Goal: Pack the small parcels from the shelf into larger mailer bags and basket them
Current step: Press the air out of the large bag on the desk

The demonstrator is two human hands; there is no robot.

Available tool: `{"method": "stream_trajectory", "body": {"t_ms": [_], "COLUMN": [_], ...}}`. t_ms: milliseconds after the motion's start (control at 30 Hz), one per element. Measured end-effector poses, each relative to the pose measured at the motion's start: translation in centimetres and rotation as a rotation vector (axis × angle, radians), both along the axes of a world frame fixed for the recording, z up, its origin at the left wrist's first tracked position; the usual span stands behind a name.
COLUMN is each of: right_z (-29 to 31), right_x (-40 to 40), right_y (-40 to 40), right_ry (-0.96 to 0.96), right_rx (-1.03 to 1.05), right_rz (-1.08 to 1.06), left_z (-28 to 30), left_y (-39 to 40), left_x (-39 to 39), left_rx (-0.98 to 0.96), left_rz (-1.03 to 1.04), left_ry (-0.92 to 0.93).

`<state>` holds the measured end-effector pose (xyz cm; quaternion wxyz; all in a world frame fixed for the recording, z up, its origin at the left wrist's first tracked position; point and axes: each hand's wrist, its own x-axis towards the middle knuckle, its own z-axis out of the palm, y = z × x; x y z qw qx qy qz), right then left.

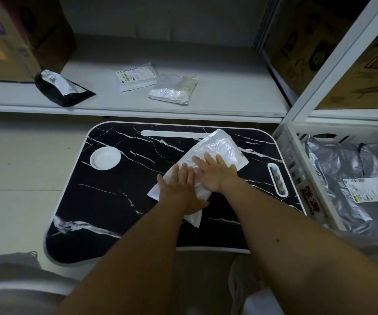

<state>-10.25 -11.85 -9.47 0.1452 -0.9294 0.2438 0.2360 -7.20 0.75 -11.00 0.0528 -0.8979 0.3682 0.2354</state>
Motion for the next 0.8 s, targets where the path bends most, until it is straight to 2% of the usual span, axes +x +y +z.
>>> {"method": "stream_trajectory", "body": {"t_ms": [100,167,400,467,533,667,733,800], "right_z": [-0.2,-0.5,-0.1,1.1,2.4,2.1,0.5,-1.1], "right_x": [-0.5,-1.2,-4.2,-4.2,-3.4,-1.9,-2.1,-2.6], "right_y": [-0.5,-0.6,0.3,0.6,1.1,2.4,2.8,2.6], "right_ry": [-0.068,-0.114,0.008,0.011,-0.04,-0.304,-0.258,-0.147], "right_rx": [0.043,0.021,-0.25,-0.309,-0.349,-0.363,-0.3,-0.259], "right_rz": [-0.045,-0.056,0.067,0.076,0.031,0.025,0.129,0.158], "left_z": [1.4,2.4,4.8,5.0,5.0,3.8,2.4,0.7], "left_y": [0.8,1.5,2.7,2.8,2.4,0.3,0.3,1.0], "left_x": [1.3,2.1,1.7,1.5,1.2,0.4,0.1,0.0], "left_rx": [0.073,0.122,0.419,0.449,0.349,-0.124,-0.19,-0.166], "left_rz": [-0.022,-0.037,-0.035,-0.008,0.065,0.175,0.148,0.127], "left_ry": [0.044,0.007,-0.27,-0.287,-0.189,-0.048,-0.063,-0.08]}}
